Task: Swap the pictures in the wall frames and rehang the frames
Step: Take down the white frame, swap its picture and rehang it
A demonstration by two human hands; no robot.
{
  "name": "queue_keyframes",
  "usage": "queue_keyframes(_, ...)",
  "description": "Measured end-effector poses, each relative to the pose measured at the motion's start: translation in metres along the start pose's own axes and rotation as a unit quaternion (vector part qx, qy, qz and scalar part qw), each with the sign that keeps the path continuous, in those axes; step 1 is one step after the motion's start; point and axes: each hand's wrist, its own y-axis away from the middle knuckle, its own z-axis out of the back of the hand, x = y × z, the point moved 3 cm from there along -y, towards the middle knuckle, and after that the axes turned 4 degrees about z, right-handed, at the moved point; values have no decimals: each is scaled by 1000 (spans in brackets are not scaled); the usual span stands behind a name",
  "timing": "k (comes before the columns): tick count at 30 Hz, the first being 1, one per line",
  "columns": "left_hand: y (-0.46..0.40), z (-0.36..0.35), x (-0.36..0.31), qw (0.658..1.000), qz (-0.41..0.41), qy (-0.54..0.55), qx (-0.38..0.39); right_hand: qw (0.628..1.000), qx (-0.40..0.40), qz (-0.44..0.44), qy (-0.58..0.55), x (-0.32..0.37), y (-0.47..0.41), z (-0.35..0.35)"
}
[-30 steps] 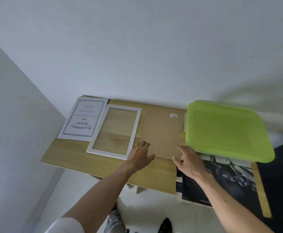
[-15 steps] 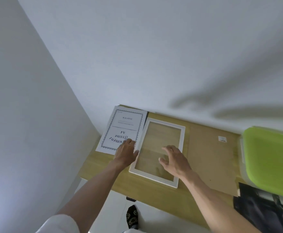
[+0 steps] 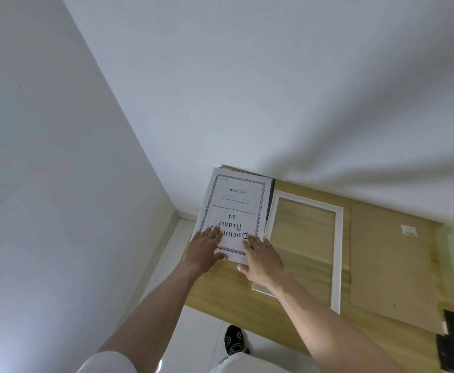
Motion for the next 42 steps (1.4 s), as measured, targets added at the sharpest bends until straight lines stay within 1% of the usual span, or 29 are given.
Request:
queue_keyframes(4, -2, 4, 7, 998, -9, 43, -52, 1000, 8, 16, 13, 1, -8, -1)
queue_keyframes(6, -2, 7, 11, 995, -16, 65, -70, 1000, -10, 24, -1, 1, -10, 0)
queue_keyframes(9, 3, 16, 13, 992, -39, 85, -87, 996, -81, 33, -4, -1, -8, 7)
queue_keyframes(13, 5, 28, 18, 983, -62, 109, -133, 984, -172, 46, -10, -4, -6, 20)
queue_keyframes(15, 6, 38, 19, 977, -75, 115, -164, 976, -211, 54, -30, -8, -5, 32)
queue_keyframes(18, 10, 57, 17, 967, -110, 91, -212, 962, -250, 75, -84, -18, -4, 56)
queue_keyframes(21, 16, 82, 8, 954, -155, 60, -249, 952, -266, 102, -115, -30, -2, 86)
queue_keyframes(23, 16, 103, 1, 936, -177, 53, -299, 952, -262, 107, -117, -38, 0, 107)
queue_keyframes(25, 17, 128, -9, 914, -186, 46, -356, 949, -277, 120, -94, -41, 6, 130)
queue_keyframes(27, 18, 154, -23, 903, -187, 32, -386, 939, -306, 143, -62, -41, 13, 151)
queue_keyframes(30, 19, 188, -43, 889, -192, 24, -414, 924, -347, 148, -56, -43, 21, 178)
queue_keyframes(32, 21, 207, -55, 884, -188, 53, -425, 901, -402, 152, -63, -45, 26, 195)
queue_keyframes(34, 22, 222, -63, 887, -172, 76, -422, 879, -448, 130, -98, -51, 31, 212)
queue_keyframes(36, 22, 235, -69, 899, -146, 104, -399, 865, -463, 88, -171, -62, 36, 228)
queue_keyframes(38, 26, 249, -72, 901, -120, 188, -373, 843, -468, 62, -256, -72, 45, 246)
queue_keyframes(40, 30, 262, -77, 876, -99, 315, -351, 813, -478, 39, -331, -80, 57, 262)
queue_keyframes(42, 31, 272, -83, 839, -79, 434, -317, 782, -479, 14, -398, -88, 66, 272)
